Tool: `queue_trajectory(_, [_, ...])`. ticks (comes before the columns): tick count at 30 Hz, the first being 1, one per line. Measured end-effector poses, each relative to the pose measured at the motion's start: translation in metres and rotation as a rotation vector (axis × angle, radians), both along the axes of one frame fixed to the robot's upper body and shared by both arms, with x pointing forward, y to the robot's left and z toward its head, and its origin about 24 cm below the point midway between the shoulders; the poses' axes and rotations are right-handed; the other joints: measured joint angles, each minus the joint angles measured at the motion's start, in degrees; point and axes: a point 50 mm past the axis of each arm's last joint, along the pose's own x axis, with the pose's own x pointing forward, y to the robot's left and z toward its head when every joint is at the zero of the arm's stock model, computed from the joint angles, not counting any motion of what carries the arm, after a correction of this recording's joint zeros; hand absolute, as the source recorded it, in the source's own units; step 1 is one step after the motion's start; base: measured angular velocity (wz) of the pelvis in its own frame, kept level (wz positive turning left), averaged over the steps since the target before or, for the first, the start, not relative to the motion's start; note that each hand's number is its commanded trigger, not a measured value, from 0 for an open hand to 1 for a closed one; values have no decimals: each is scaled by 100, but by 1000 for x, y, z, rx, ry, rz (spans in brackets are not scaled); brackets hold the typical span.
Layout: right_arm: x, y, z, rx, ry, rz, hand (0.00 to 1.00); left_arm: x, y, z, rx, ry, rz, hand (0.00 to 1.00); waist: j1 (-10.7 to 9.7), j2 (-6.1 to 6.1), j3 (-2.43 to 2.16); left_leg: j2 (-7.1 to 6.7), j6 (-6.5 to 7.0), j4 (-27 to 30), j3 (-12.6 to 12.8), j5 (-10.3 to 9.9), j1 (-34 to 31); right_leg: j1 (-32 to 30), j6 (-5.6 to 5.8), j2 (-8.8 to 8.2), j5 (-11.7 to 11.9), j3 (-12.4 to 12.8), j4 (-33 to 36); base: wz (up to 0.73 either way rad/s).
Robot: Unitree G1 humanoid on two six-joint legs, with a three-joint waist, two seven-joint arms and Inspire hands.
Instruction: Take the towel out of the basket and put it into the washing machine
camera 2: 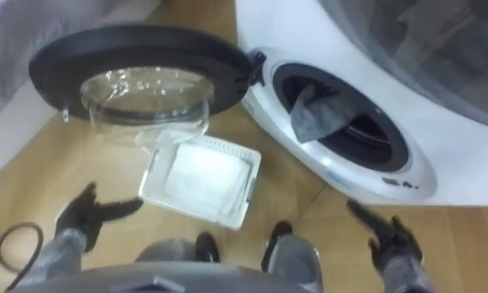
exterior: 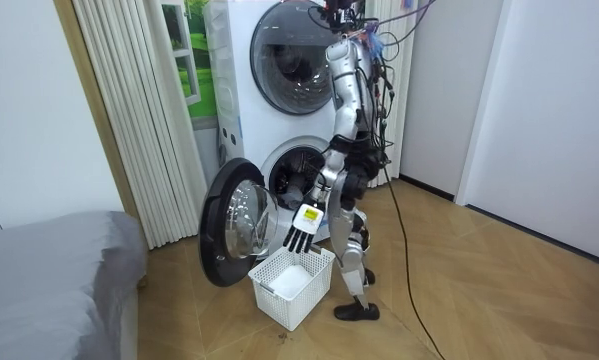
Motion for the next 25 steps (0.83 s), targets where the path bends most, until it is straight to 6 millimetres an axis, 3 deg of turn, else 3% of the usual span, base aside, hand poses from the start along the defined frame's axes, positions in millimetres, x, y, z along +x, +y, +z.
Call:
queue_trajectory(2, [-8,3,-2,13,25,31,0,-17,5,-3,-7,42,29,0,-9,-47,-11,2,-27,-133,0,26,214,186,-8,44,-5,1,-101,-7])
queue_trajectory(5, [-24,10,-7,35,84,79,0,-46,10,-5,-3,109,67,0,-24,-136,-62,10,-51,-262,-22,37,516,542,-16,103,-3,-29,-302,5])
queue_trajectory(9, [-31,21,-11,75,146,170,0,-70,6,-8,-20,192,80,0,47,-177,-43,1,-62,-500,-13,41,898,896,5,145,13,-24,-481,0])
queue_trajectory(12, [-26,28,-13,75,166,292,0,-77,4,-10,-19,238,79,0,108,-194,-51,0,-82,-533,-19,53,1005,1019,7,173,14,-25,-493,0])
queue_trajectory(15, [-22,35,-14,71,193,407,0,-70,-3,-13,-24,237,73,0,171,-192,-49,13,-96,-531,-45,51,1109,1140,3,202,16,-51,-579,1])
queue_trajectory(25, [-16,40,-16,55,237,544,0,-71,-7,-15,-27,273,81,0,164,-207,-29,96,-179,-607,-42,12,1358,1405,-1,319,17,-9,-678,-2])
